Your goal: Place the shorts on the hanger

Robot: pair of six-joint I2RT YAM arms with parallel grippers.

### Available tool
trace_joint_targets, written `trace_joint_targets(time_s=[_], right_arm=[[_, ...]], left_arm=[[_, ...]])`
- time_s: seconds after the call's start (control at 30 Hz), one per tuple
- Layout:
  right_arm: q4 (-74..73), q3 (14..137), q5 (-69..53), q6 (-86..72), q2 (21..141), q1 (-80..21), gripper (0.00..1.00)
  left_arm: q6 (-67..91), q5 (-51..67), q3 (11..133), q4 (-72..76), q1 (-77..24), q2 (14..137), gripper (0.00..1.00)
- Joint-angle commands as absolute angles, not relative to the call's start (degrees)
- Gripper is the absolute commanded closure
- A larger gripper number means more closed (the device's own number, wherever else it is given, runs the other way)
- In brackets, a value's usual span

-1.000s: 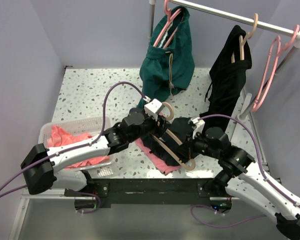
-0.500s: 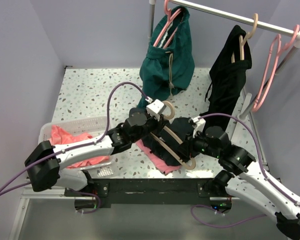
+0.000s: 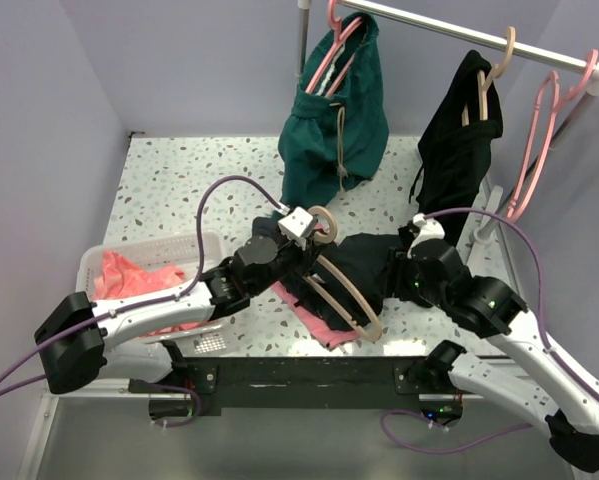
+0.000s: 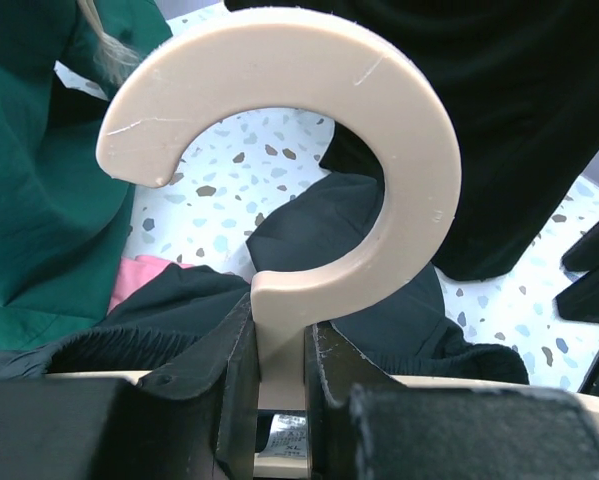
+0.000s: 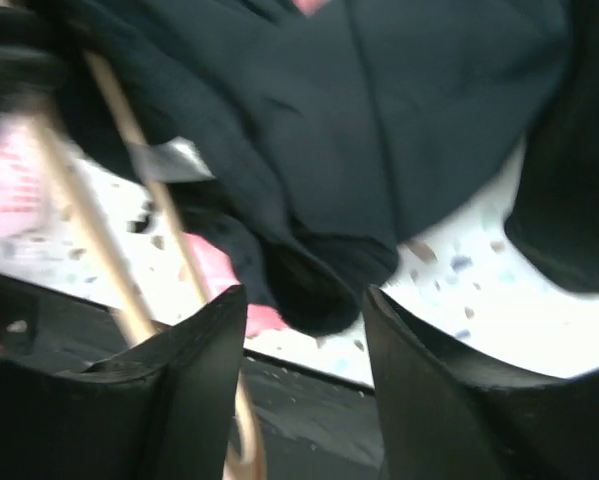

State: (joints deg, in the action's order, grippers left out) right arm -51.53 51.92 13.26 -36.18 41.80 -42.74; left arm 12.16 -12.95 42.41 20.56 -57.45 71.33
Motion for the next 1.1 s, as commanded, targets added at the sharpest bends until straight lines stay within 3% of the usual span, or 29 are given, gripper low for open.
trace_joint_targets(time_s=[0.0, 0.5, 0.6, 0.63, 0.7, 1.07], right_arm=[[-54.76, 47.03, 15.48, -42.01, 42.71, -42.98, 0.53], [-38.95, 33.14, 8.26, -46.93, 44.11, -42.89, 0.55], [-36.22, 31.56, 8.79, -47.72, 44.56, -42.98, 0.64], [-35.78, 31.20, 8.88, -47.99, 44.47, -42.89, 0.81], [-36.20, 31.02, 9.05, -48.60, 43.34, -42.98, 1.00], [-52.46, 44.02, 15.38, -48.43, 37.36, -42.80, 1.00]], left_arm=[[8.96, -16.17, 41.75, 27.33, -57.48, 68.73, 1.00], [8.61, -18.72, 41.57, 29.53, -57.74, 67.41, 1.00], [8.70, -20.21, 41.49, 30.32, -57.74, 66.89, 1.00], [8.70, -20.91, 41.40, 30.58, -57.83, 66.88, 1.00], [8.70, -23.89, 41.13, 32.07, -57.83, 66.45, 1.00], [2.82, -32.78, 42.10, 39.72, -57.83, 68.47, 1.00]])
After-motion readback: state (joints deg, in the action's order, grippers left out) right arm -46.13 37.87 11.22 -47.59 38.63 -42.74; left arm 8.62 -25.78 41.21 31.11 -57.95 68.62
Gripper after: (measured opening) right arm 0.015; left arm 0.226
